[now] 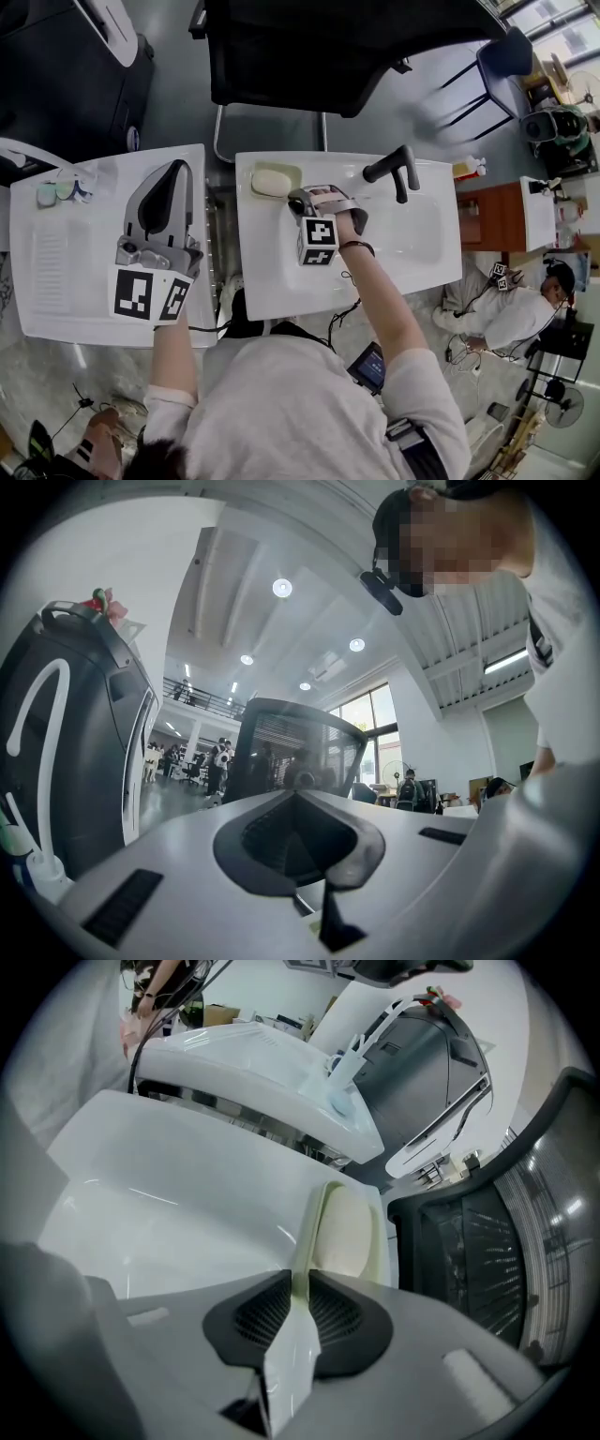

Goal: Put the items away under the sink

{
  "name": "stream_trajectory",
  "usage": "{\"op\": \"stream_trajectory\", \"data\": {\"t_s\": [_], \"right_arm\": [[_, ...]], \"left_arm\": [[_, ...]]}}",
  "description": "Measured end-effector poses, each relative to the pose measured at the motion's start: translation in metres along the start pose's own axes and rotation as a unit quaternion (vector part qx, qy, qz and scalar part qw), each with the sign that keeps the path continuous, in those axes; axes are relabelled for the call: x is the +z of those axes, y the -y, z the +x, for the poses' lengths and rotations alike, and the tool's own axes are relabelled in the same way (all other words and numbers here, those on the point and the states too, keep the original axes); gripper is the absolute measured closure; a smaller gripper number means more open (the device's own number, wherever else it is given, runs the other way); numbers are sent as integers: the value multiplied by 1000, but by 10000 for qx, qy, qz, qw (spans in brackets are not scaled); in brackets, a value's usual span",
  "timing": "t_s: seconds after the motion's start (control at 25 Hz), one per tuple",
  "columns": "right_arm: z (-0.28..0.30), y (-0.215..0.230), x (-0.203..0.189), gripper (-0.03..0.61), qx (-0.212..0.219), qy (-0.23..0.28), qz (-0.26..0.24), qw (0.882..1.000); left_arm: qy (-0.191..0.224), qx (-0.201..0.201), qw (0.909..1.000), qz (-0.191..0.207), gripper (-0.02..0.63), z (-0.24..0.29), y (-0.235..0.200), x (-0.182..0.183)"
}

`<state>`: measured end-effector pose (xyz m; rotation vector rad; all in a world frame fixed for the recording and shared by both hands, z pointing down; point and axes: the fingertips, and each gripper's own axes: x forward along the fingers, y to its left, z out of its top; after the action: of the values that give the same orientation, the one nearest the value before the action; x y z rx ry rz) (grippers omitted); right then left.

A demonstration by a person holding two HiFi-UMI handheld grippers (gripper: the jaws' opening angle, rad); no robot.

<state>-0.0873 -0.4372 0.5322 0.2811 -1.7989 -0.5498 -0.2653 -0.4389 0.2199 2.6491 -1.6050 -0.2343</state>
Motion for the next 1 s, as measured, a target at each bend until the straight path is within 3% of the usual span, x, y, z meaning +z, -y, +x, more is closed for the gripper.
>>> {"op": "stream_trajectory", "data": {"t_s": [0.2, 0.4, 1.0], "right_arm": [[5, 2, -3, 479, -326, -158, -131, 9993], [3, 2, -1, 508, -655, -248, -510, 9962], [-29, -7, 2, 512, -1120, 132, -248, 9933]], "left_arm": [[-19, -8, 10000, 1, 606, 2, 2, -2], [-30, -3, 10000, -19, 606, 3, 0, -2], [-18, -115, 9999, 55, 606, 2, 22, 4]]}}
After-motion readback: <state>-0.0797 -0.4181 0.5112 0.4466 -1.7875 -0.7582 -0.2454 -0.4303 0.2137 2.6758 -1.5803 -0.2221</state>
